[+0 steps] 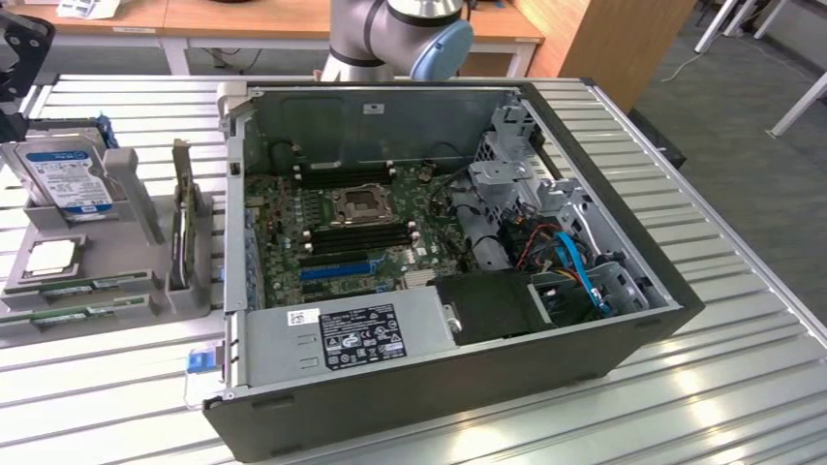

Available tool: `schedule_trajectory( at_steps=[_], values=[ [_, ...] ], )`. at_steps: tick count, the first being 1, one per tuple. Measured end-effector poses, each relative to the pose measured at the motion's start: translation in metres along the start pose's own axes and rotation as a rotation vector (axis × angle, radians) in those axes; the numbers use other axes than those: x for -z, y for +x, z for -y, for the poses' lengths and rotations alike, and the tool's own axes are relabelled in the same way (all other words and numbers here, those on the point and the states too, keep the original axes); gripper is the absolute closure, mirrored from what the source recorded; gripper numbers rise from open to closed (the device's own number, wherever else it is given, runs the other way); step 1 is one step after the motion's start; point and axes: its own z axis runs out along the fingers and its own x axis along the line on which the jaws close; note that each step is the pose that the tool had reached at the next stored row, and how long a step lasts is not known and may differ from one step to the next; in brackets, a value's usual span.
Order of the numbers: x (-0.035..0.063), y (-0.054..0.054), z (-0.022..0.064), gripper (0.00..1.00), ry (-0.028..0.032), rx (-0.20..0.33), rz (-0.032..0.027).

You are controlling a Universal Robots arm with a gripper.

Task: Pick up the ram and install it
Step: 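Pick up the ram and move it above insertion slot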

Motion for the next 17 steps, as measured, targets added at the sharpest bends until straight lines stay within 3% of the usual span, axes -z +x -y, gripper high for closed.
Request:
schedule_trajectory(
  at_steps=[17],
  values=[
    [0.0000,0.0000,0.0000,0.90,-0.0052,0.227,-0.0102]
  ],
)
